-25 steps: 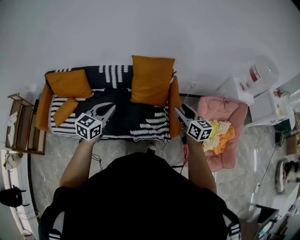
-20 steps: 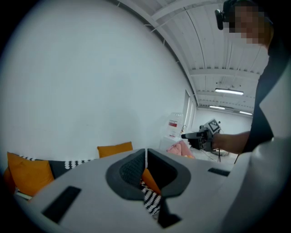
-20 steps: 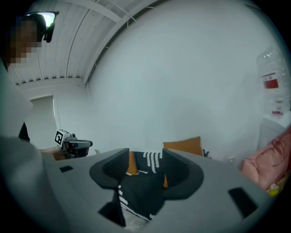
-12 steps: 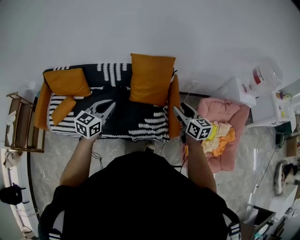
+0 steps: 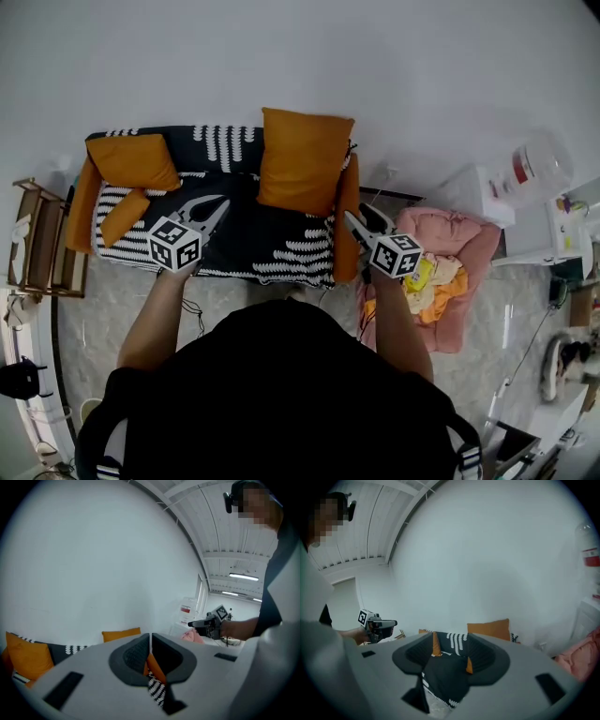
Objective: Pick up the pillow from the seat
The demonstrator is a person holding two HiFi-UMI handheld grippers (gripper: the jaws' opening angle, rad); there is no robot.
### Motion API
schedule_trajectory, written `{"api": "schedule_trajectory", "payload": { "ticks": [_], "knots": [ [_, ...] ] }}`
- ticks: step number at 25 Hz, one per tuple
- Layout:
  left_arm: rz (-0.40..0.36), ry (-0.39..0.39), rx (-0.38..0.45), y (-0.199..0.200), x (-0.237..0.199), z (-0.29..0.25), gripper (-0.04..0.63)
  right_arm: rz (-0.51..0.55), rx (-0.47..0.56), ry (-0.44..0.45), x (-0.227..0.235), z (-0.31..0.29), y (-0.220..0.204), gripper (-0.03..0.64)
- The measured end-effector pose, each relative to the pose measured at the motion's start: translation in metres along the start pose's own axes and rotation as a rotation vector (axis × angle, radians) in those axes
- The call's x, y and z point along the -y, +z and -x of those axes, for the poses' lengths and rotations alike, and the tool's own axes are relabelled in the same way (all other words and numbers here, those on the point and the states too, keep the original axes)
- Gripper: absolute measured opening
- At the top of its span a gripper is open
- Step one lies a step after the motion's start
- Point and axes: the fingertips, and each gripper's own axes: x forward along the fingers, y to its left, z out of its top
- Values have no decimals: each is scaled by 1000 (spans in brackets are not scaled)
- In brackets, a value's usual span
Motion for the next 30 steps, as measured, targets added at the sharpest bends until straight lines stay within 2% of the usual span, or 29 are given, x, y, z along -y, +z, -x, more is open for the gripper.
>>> {"api": "schedule_trajectory", "payload": {
  "ticks": [6, 17, 30],
  "knots": [
    [22, 26, 7, 10, -6, -21, 17, 19, -29, 25, 21, -13, 15, 230],
    [44, 70, -3, 18, -8, -61, 77, 20, -51, 75, 54, -32, 29, 230],
    [43, 82, -22, 21, 5, -90, 106, 9, -74, 121, 75, -40, 22, 236]
  ]
}}
